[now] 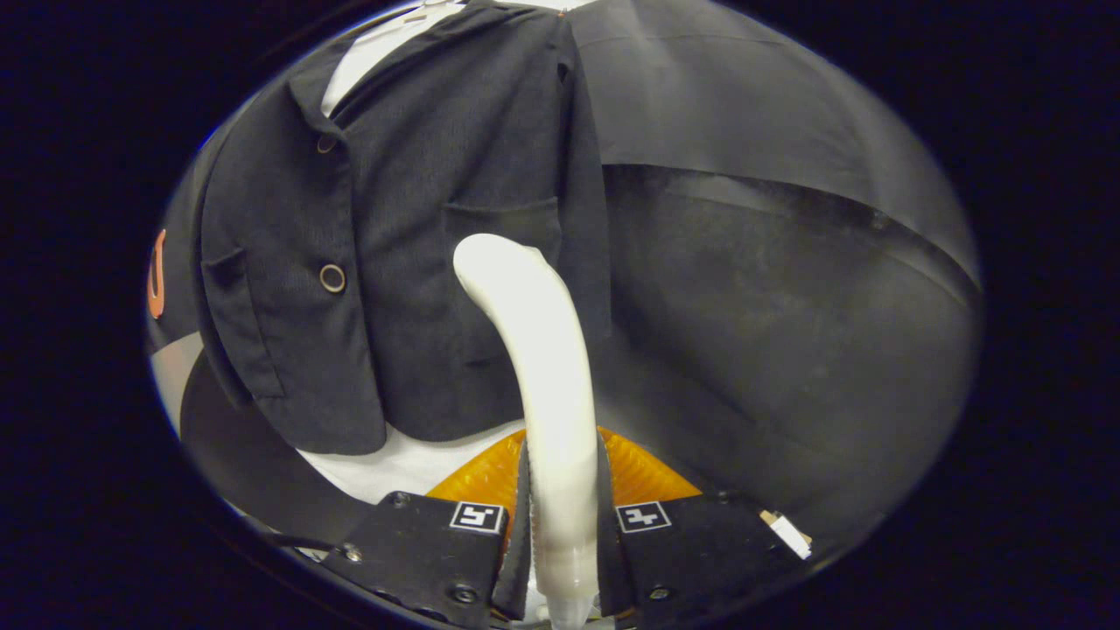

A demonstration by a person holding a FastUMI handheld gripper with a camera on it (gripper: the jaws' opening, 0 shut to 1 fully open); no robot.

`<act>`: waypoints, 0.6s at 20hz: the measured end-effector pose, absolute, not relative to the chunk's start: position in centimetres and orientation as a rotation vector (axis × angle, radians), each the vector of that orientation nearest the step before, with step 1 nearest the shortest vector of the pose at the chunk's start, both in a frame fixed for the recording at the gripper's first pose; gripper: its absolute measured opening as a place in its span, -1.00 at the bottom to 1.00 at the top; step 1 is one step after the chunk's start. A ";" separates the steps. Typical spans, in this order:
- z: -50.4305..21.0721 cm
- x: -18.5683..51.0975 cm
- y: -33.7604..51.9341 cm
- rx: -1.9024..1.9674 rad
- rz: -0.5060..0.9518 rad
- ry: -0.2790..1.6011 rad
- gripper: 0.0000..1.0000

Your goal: Iron the clothes twice with a garment steamer, once on the left side and once on the right side.

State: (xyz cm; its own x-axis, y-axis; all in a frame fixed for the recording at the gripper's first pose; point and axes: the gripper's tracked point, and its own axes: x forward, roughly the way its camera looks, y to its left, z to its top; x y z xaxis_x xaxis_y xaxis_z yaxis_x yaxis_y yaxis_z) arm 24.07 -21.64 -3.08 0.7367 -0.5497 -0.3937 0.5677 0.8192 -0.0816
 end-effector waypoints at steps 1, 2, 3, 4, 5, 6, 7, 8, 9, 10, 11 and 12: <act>-3.5 24.1 -21.7 0.046 -0.612 0.429 -0.33; -4.0 24.0 -21.6 0.048 -0.609 0.442 -0.33; -4.5 24.0 -21.6 0.051 -0.607 0.454 -0.33; -5.3 24.0 -21.5 0.052 -0.606 0.466 -0.33; -5.9 24.1 -21.5 0.053 -0.606 0.477 -0.33; -6.5 24.3 -21.5 0.052 -0.606 0.487 -0.33; -7.1 24.4 -21.6 0.052 -0.607 0.497 -0.33; -7.5 24.2 -21.7 0.053 -0.607 0.506 -0.33; -8.1 24.3 -21.8 0.054 -0.607 0.516 -0.33; -8.4 24.1 -21.7 0.055 -0.609 0.527 -0.33; -9.0 24.0 -21.7 0.053 -0.608 0.539 -0.33; -9.8 24.1 -21.8 0.051 -0.608 0.551 -0.33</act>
